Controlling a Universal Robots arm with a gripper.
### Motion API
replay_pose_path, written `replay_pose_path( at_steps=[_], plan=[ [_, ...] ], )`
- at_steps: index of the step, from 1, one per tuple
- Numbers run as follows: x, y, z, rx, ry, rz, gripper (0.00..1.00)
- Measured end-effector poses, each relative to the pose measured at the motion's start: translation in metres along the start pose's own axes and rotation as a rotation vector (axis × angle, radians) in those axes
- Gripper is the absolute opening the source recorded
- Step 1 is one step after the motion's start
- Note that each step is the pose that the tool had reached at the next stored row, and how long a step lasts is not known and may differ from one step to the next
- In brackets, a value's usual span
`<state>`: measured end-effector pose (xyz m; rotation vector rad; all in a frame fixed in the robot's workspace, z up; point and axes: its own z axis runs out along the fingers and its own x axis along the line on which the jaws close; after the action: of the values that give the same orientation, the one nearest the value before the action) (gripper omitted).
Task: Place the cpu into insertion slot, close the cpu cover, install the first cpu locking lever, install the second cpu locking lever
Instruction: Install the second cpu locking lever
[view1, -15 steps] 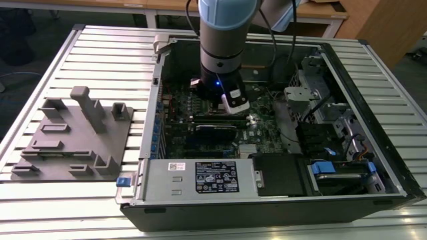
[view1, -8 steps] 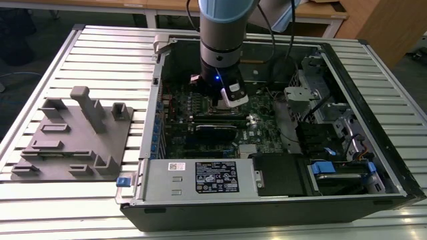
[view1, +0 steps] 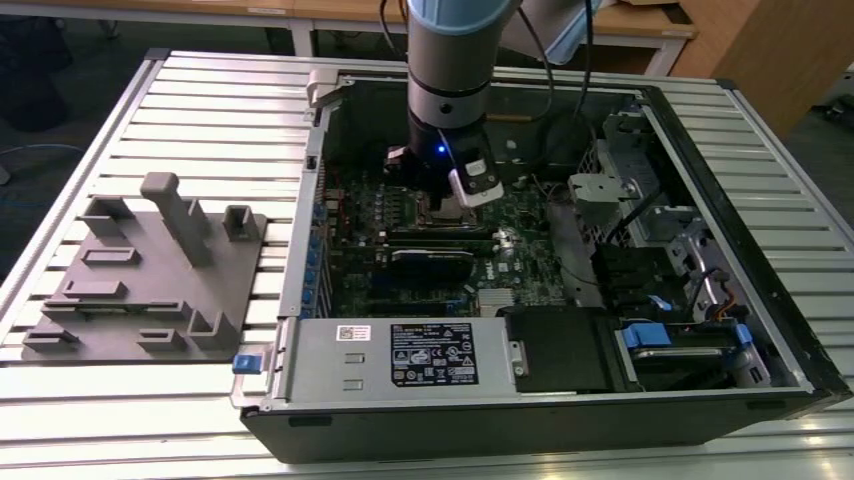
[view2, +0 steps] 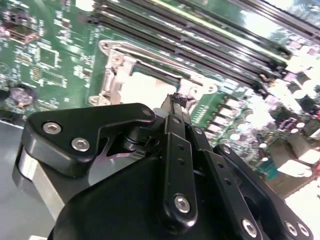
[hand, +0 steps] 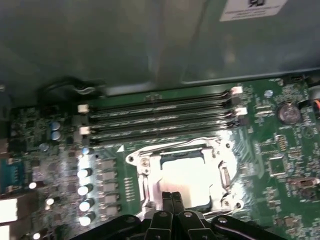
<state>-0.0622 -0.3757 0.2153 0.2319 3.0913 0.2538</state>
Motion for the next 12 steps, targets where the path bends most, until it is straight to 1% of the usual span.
replay_pose_path(
  at_steps=[2, 4, 7, 12],
  plan=[
    [-0.0046, 0.0023, 0.0006, 0.0012, -0.0002, 0.000, 0.11],
    [-0.0074, 0.0047, 0.0011, 0.0028, -0.0005, 0.000, 0.11],
    [-0.0077, 0.0068, 0.0009, 0.0063, -0.0008, 0.000, 0.11],
    [-0.0079, 0.0081, -0.0024, 0.0062, -0.0007, 0.000, 0.11]
  ],
)
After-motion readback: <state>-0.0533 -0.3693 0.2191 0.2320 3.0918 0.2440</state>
